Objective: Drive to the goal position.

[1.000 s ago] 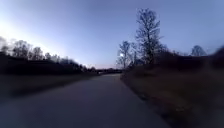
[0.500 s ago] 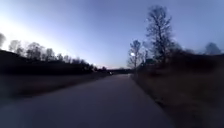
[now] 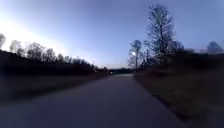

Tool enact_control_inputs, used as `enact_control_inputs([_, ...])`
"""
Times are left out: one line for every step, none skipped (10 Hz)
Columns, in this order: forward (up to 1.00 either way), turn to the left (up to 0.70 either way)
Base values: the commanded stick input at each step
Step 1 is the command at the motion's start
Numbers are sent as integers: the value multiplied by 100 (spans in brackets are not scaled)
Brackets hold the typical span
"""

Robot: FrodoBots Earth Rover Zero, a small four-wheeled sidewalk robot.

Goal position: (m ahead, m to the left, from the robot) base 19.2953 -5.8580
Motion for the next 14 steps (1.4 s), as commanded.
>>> enact_control_inputs([100, 0])
enact_control_inputs([100, 0])
enact_control_inputs([100, 0])
enact_control_inputs([100, 0])
enact_control_inputs([100, -7])
enact_control_inputs([100, -40])
enact_control_inputs([100, -36])
enact_control_inputs([100, -9])
enact_control_inputs([100, 0])
enact_control_inputs([100, 0])
enact_control_inputs([100, 0])
enact_control_inputs([100, 0])
enact_control_inputs([100, 0])
enact_control_inputs([100, 0])
